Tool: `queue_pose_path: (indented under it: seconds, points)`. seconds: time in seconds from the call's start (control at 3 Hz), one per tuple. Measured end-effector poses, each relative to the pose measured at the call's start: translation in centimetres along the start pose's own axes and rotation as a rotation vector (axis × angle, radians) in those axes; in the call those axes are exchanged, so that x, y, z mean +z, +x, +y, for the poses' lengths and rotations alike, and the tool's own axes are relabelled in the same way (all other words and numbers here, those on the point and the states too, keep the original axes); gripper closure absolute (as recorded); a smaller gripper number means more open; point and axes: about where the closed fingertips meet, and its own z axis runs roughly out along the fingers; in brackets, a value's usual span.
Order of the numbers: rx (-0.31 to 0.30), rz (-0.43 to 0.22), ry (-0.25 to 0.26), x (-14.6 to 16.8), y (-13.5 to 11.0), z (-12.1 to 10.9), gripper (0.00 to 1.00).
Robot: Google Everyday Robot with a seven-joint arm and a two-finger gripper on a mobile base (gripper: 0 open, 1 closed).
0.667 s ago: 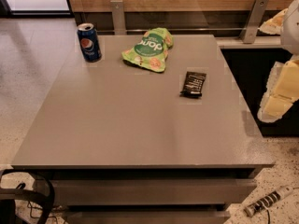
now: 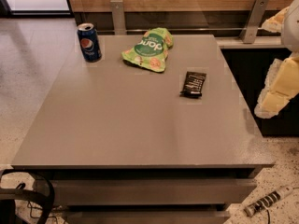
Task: Pick rxbar chocolate
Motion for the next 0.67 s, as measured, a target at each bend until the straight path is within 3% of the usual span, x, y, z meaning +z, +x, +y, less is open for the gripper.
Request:
queue_pose_path:
  seconds: [0.33, 0.67]
  points:
    - [0.193, -0.097, 0.036, 2.2, 0.1, -1.9, 0.0]
    - [0.496, -0.229, 0.108, 4.7, -0.7, -3.9, 0.0]
